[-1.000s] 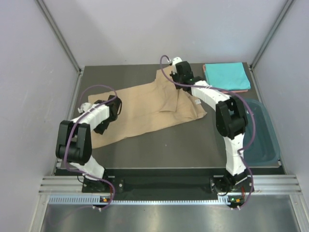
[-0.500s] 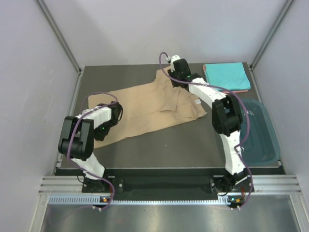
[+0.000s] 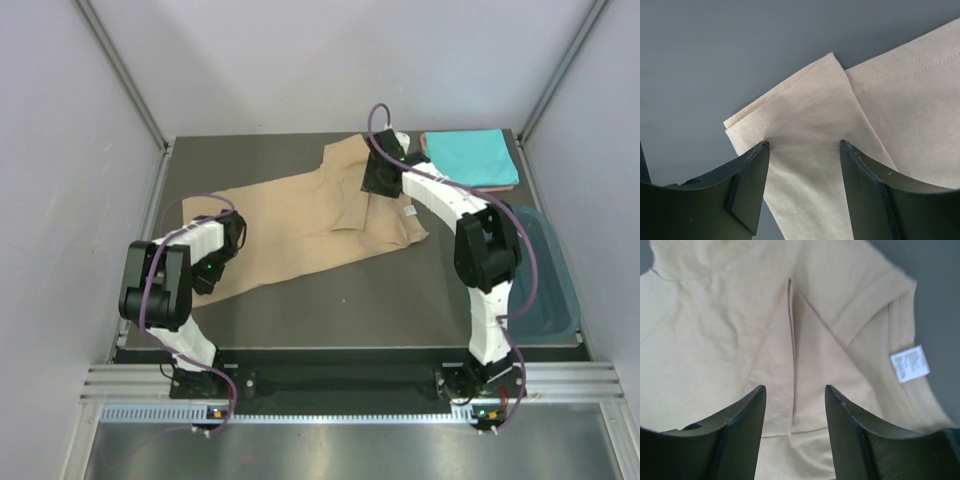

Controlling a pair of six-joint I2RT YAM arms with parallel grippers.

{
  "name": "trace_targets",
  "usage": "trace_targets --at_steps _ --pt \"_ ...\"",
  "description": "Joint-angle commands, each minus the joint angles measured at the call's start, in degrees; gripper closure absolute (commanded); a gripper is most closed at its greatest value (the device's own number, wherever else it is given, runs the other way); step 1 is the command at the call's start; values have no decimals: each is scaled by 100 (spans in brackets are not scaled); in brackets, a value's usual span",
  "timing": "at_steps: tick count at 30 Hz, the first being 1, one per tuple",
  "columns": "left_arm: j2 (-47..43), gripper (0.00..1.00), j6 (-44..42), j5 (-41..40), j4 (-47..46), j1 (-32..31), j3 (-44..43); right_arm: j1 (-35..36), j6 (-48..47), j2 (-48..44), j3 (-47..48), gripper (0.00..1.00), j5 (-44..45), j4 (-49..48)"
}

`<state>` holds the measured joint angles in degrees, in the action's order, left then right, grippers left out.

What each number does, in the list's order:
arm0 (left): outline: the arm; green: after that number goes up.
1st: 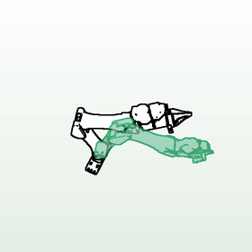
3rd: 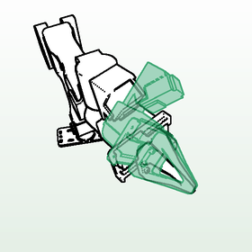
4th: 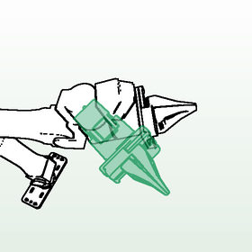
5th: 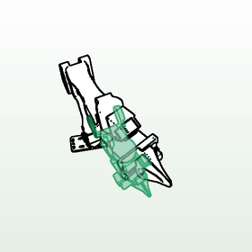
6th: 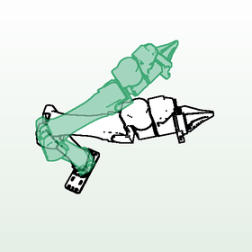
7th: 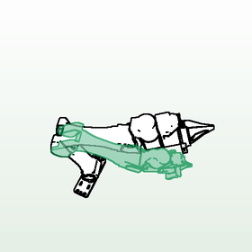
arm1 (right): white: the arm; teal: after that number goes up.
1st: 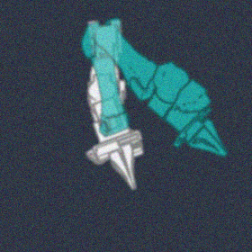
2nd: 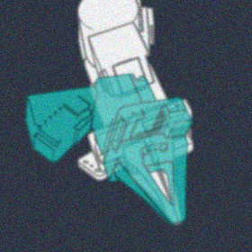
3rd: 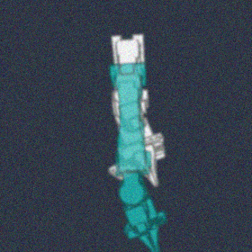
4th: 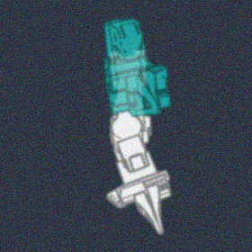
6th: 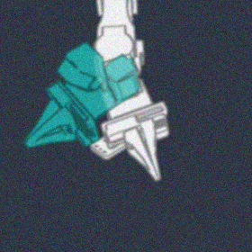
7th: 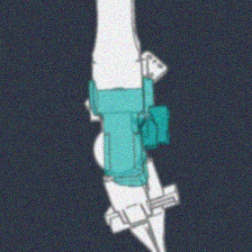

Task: Fold and stack the t-shirts
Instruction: Fold the tshirt

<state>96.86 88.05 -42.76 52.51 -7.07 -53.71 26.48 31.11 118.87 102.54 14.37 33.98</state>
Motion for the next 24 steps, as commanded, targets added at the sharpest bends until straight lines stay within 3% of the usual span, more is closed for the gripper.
trace_targets --at_steps 1,14,24 --pt "88 36 -262 190 -154 250 107 -20 1405 -329 -541 49 -233 66" --pt "632 37 -403 286 189 461 -297 24 3119 -829 -2211 50 -787 -1182" --pt "527 37 -403 84 145 461 -280 120 3515 -971 -2493 52 -945 -1341"
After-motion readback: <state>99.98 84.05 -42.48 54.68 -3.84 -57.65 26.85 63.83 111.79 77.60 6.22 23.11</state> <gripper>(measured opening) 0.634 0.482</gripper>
